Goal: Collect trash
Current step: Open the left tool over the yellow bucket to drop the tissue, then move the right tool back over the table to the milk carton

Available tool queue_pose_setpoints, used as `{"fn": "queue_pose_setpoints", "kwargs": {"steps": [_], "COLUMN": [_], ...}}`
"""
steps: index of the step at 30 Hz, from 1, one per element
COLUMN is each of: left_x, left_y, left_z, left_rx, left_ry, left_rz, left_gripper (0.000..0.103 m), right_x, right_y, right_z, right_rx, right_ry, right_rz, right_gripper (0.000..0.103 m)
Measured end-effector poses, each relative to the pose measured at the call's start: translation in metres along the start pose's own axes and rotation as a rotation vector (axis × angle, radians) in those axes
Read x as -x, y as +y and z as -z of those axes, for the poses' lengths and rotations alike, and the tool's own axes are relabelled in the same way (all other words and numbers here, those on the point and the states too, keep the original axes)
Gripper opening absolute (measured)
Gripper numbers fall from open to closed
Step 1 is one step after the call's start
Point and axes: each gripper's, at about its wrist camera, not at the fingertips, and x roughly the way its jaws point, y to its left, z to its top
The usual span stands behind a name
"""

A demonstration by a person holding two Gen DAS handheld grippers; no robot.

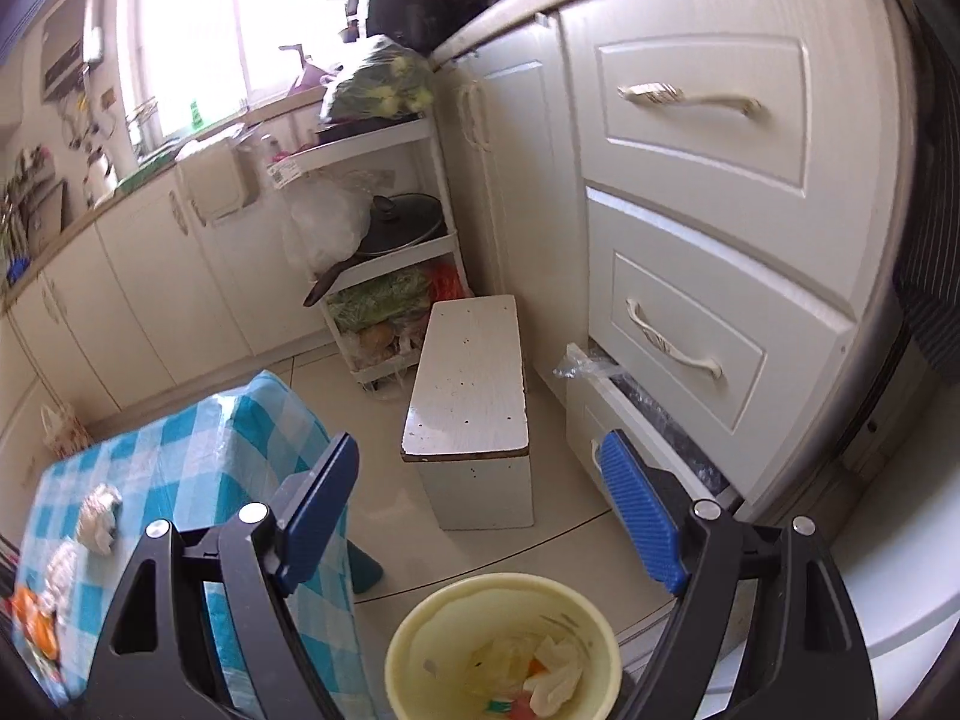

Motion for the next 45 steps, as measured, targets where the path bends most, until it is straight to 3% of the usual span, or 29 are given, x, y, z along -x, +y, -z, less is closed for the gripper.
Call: {"fn": "queue_pose_setpoints", "kwargs": {"steps": [4,7,18,31,45], "left_x": [0.055,0.087,0.148,0.183,0.206], "left_y": [0.027,0.052,0.135,0.190,0.229], "left_z": [0.001,0.001,0.017,0.031,0.048], "left_rx": [-0.040,-0.028,0.094,0.170,0.178], "left_ry": [-0.123,-0.166,-0.210,-0.239,-0.244], "left_rz": [-0.104,-0.151,-0.249,-0.302,-0.379], "left_gripper": [0.079,0.081,0.082,0.083,0.084], "right_x": [0.016,0.030,0.061,0.090,0.103], "right_y": [0.033,0.058,0.148,0.209,0.246], "right_z": [0.004,0.009,0.030,0.058,0.082], "right_rx": [0.148,0.241,0.487,0.596,0.671], "right_ry": [-0.037,-0.068,-0.124,-0.138,-0.105], "right_rz": [0.016,0.016,-0.056,-0.146,-0.232], "right_gripper": [0.083,0.086,0.089,0.091,0.091]}}
